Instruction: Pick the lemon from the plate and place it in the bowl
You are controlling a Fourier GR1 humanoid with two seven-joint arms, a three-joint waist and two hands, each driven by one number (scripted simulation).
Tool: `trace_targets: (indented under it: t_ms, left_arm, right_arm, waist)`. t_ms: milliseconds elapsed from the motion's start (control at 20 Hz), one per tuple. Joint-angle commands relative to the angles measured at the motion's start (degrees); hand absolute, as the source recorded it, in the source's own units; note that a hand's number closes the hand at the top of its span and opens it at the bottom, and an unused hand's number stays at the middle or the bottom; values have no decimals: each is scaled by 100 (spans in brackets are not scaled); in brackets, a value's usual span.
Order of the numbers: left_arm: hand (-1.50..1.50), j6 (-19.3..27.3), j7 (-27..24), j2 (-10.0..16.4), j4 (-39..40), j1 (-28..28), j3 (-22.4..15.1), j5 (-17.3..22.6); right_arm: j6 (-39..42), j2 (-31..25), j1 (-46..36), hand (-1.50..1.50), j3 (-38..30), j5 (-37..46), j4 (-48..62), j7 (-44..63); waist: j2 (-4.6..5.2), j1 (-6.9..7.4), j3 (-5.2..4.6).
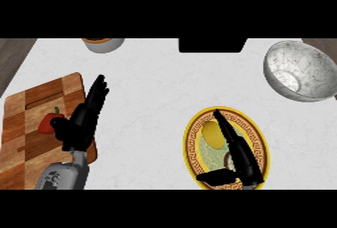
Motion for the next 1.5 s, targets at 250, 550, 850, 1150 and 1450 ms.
trace_targets:
  t_ms: [250, 550, 850, 1150, 1450]
  left_arm:
    - [0, -90, -327, -79, 137, 201, 74, -15]
    - [0, -49, 317, -67, 76, -290, 152, -83]
    - [0, -119, 88, -138, 130, -148, 114, -48]
    - [0, -216, 27, -112, 105, -166, 151, -2]
    - [0, -142, -285, -91, -6, 345, 139, -125]
  right_arm:
    - [-364, -62, -770, -150, -419, 710, 900, 389]
    - [-674, 229, -866, -150, -86, 884, 1638, 180]
    - [-307, -278, -966, 150, 10, 1312, 1813, -531]
    - [-569, 200, -1103, 150, 126, 1463, 2278, -658]
    - [1208, -738, -706, 150, -329, 113, 968, -1158]
  waist:
    - [2, 9, -1]
    - [4, 11, 1]
    - [6, 9, 1]
    - [10, 22, 2]
    - [-6, -30, -2]
